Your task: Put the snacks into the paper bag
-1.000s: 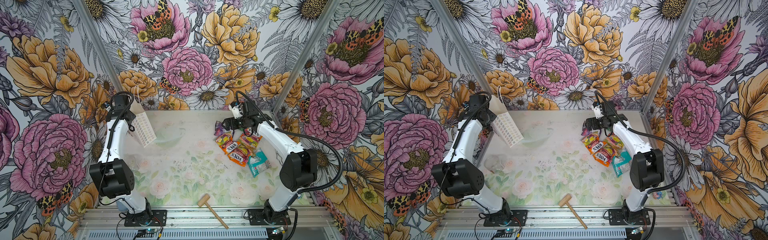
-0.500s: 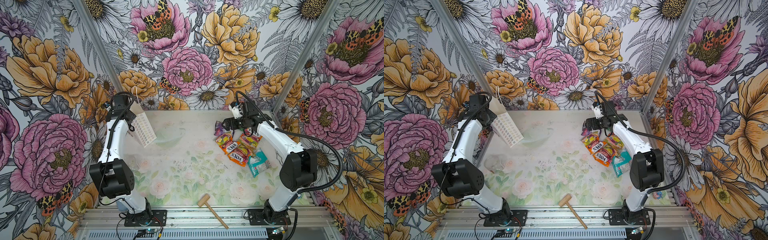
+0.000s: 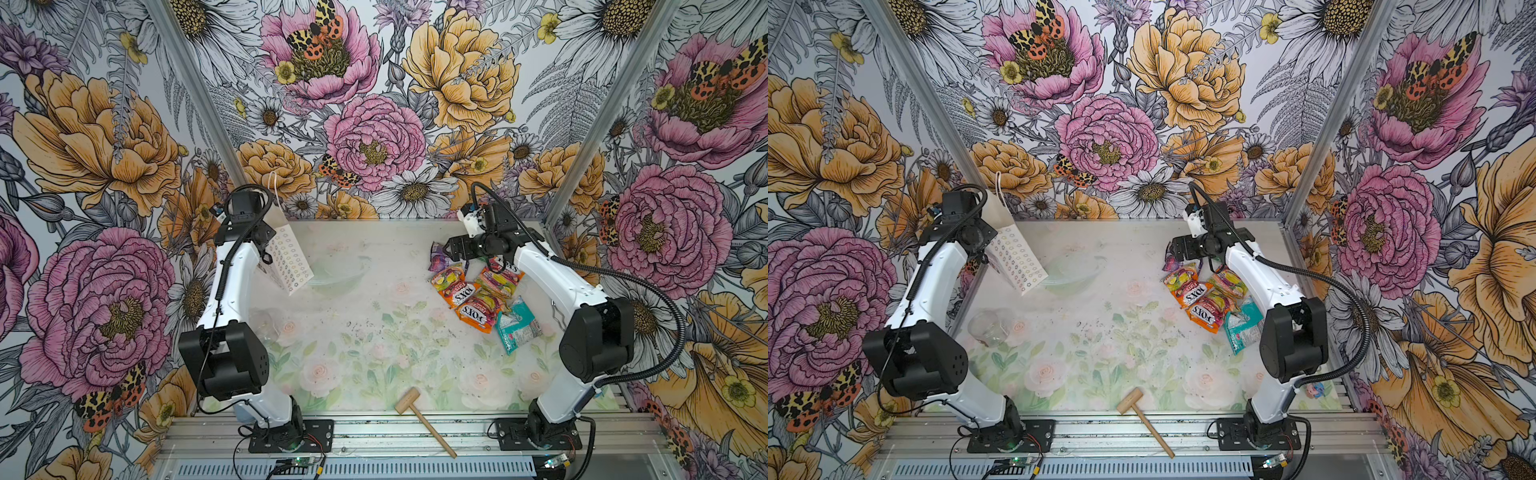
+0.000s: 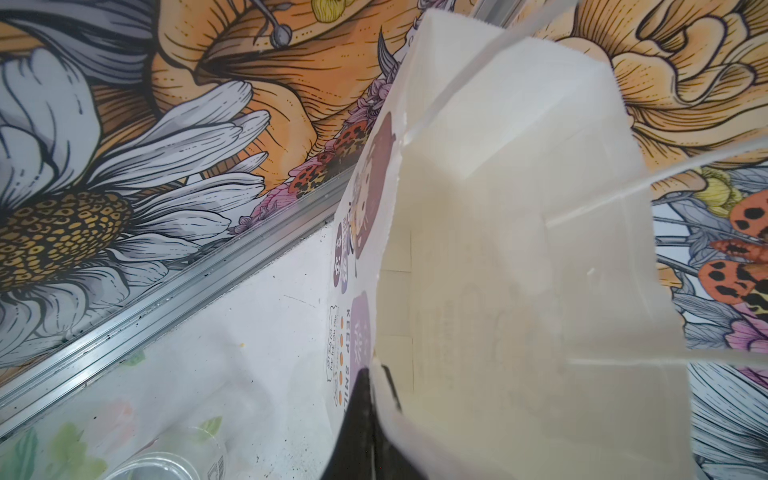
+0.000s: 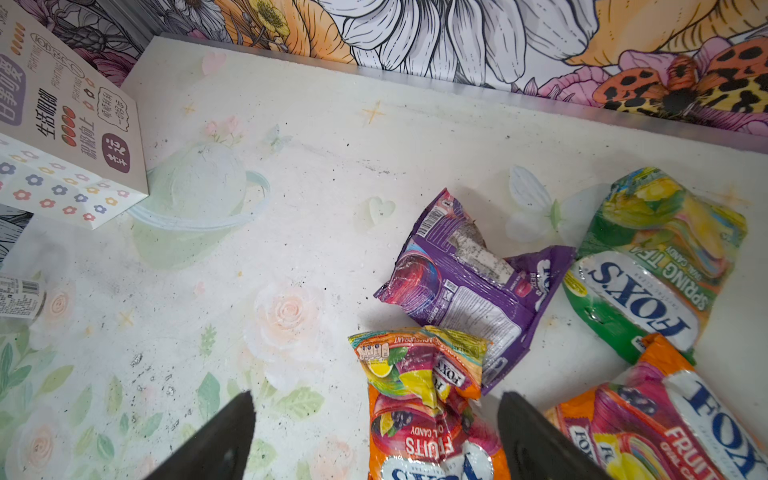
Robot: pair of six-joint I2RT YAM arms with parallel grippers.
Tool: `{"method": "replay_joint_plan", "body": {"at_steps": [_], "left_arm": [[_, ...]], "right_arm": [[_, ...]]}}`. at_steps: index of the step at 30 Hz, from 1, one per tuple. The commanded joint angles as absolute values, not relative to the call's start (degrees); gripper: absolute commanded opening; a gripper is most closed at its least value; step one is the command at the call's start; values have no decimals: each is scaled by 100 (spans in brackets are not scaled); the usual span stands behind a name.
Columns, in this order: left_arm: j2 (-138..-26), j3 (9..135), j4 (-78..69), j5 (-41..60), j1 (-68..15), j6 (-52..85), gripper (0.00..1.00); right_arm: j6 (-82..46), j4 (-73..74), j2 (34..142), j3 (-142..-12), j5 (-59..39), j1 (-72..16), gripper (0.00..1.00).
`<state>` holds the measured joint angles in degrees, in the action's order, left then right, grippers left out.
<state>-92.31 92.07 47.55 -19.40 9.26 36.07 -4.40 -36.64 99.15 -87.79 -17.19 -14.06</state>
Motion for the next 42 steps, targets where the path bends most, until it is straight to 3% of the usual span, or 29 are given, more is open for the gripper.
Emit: {"method": "replay_joint_plan", "body": {"at_steps": [1,23,42], "left_arm": [[-8998,9039,4717,-1793,773,3700,0],[-8027,8282,4351,-1780,-220,3813,0],[-8042,8292,4166,-2099,-1831,3895,0]], "right_arm": [[-397,-3647,9934,-8762,-1737,-1427,93],[-553,-3647,9695,-8521,-1731,-1434,92],[-815,-3770,9582,-8429,-1657,-1434,92]]}}
